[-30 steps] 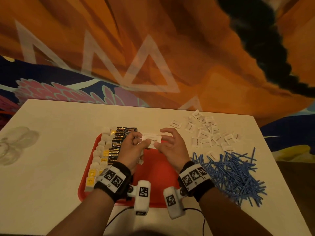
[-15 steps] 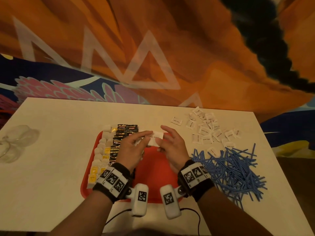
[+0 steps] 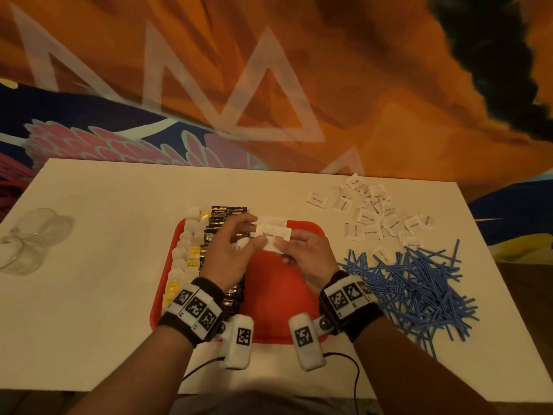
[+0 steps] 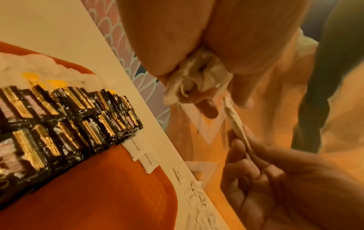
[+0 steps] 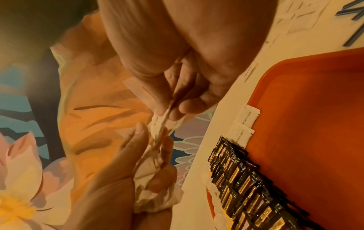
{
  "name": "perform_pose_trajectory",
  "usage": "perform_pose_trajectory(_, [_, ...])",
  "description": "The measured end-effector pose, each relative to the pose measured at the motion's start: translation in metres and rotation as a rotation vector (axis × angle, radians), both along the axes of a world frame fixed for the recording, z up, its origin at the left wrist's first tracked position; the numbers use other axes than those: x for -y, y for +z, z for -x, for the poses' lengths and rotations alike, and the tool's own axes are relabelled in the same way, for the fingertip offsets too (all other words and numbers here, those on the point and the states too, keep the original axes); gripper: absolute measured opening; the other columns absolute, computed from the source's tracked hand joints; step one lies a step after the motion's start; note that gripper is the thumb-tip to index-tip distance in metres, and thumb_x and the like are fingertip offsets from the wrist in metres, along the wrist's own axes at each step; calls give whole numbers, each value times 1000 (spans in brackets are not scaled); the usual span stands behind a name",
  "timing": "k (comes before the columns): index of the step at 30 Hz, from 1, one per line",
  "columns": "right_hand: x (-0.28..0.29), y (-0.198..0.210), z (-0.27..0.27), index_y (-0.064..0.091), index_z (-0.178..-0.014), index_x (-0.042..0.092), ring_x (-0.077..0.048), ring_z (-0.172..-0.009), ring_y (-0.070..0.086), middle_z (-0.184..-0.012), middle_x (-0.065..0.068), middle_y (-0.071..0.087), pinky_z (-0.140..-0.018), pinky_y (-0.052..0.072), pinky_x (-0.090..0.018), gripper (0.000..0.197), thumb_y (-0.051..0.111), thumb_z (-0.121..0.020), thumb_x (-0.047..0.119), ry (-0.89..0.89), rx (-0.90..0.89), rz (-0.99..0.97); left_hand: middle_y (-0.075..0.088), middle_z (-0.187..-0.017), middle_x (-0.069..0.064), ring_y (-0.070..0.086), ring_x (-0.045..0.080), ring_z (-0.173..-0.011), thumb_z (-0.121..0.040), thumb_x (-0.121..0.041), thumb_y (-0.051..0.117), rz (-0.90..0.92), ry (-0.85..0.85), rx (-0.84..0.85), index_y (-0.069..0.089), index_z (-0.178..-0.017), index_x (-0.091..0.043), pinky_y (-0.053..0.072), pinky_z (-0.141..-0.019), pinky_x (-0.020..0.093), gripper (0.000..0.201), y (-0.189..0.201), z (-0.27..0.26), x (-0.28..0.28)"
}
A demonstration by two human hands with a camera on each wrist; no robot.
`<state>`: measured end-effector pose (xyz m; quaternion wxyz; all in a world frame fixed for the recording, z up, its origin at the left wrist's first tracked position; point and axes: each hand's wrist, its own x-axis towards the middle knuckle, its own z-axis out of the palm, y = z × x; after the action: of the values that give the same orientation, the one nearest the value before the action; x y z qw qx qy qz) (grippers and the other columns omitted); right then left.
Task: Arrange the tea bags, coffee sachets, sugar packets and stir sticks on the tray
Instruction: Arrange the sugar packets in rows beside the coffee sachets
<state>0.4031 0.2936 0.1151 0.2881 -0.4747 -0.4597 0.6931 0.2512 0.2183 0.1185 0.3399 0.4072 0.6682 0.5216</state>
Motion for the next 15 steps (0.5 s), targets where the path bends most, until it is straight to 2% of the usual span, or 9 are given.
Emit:
perform_pose_trajectory(4, [-1, -6, 6, 67, -97, 7, -15, -69, 61, -88, -10, 70, -56, 48, -25, 11, 70, -89, 14, 8, -22, 91, 70, -112, -11, 62, 3, -110, -90, -10, 72, -32, -152, -113, 71, -103, -36, 48, -99, 28, 29, 0, -1, 0])
perform_pose_trajectory(7, [-2, -9, 9, 67, -95, 8, -14, -65, 61, -89, -10, 66, -53, 44, -25, 13, 64, -94, 21, -26, -46, 167, 70, -113, -12, 60, -3, -112, -89, -9, 72, 2, -151, -123, 72, -104, -32, 45, -101, 20, 27, -2, 1, -2])
perform_pose_trajectory(10, [-5, -13, 11, 67, -97, 11, -13, -64, 59, -87, -7, 70, -52, 43, -25, 14, 59, -97, 22, -79, -41, 166, 70, -114, -15, 62, -3, -112, -89, -10, 73, 38, -87, -57, 73, -105, -32, 47, -102, 24, 27, -6, 4, -4])
perform_pose_trajectory(12, [-7, -17, 11, 68, -100, 9, -11, -65, 60, -87, -6, 70, -54, 45, -23, 14, 63, -95, 21, -71, -42, 181, 70, -114, -16, 63, -2, -112, -89, -12, 73, 48, -61, -38, 72, -105, -36, 49, -101, 26, 29, -8, 9, -5])
perform_pose_trajectory(15, [-11, -25, 9, 68, -104, 2, -10, -66, 62, -82, -6, 70, -55, 48, -22, 26, 75, -84, 16, 28, 28, 165, 69, -114, -17, 62, -5, -111, -88, -13, 74, 91, -120, -59, 70, -105, -40, 49, -100, 22, 32, -11, 19, -9])
